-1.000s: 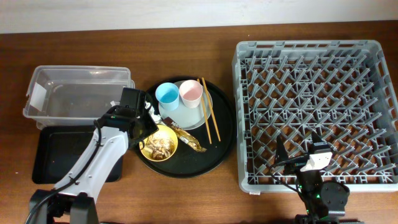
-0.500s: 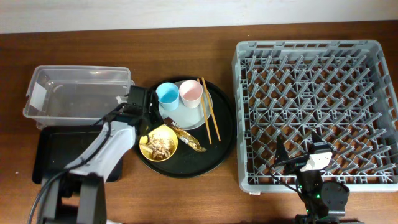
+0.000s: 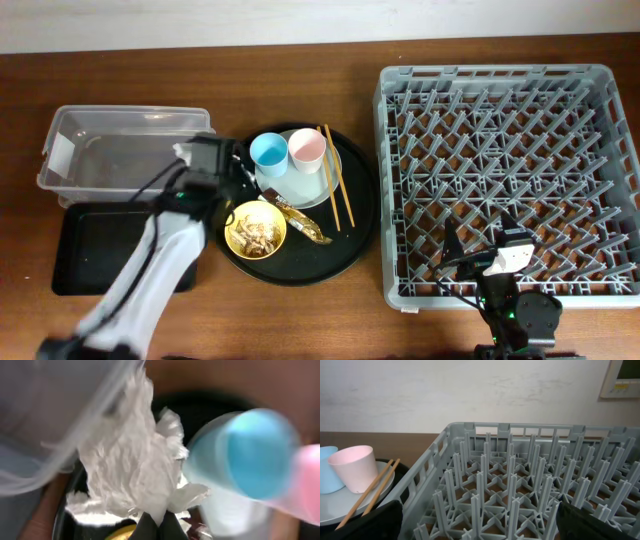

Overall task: Sort waste into correct bins and load items into the dishwasher rack
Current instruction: 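Carry the tissue left and drop it into the clear bin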

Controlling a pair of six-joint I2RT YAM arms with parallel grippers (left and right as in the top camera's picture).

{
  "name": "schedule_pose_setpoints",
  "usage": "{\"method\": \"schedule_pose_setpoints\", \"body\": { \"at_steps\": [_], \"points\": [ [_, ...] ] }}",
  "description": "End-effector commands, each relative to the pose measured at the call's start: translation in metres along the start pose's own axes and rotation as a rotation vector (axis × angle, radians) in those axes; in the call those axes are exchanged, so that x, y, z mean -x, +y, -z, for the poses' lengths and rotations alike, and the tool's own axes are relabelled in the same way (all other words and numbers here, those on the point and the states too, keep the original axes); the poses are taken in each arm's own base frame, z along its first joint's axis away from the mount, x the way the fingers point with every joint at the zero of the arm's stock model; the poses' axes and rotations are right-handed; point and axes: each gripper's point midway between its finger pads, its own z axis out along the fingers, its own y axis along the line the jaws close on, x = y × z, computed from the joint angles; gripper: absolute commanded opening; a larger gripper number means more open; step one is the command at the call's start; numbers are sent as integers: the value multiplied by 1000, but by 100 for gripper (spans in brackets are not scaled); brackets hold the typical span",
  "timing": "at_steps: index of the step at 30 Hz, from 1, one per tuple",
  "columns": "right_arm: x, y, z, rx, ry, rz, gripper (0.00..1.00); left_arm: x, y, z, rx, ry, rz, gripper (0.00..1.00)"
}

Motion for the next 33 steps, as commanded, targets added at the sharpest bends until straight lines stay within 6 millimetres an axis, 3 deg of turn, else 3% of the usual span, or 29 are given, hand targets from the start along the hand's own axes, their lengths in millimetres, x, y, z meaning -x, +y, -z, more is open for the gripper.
{"method": "schedule_pose_setpoints", "body": {
  "at_steps": [1, 5, 6, 8, 12, 14, 16, 22, 33],
  "points": [
    [-2, 1, 0, 7, 3, 3, 98, 34, -16, 57, -110, -156, 6, 0],
    [-2, 1, 0, 7, 3, 3, 98, 72, -31, 114, -190, -298, -44, 0],
    [-2, 1, 0, 7, 3, 3, 98, 88, -24, 126, -162, -331, -25, 0],
    [-2, 1, 0, 7, 3, 3, 98, 110, -1, 129, -109, -368, 19, 0],
    [-2, 1, 0, 7, 3, 3, 98, 135, 73, 101, 62, -353, 159, 0],
    [-2, 1, 0, 7, 3, 3, 99, 141, 92, 87, 101, -337, 193, 0],
    [-2, 1, 0, 7, 3, 3, 98, 141, 112, 60, 154, -293, 222, 0],
    [-2, 1, 0, 7, 3, 3, 99, 128, 152, 1, 253, -175, 267, 0],
    [-2, 1, 0, 7, 3, 3, 98, 134, 154, -5, 250, -194, 249, 3]
  ]
}}
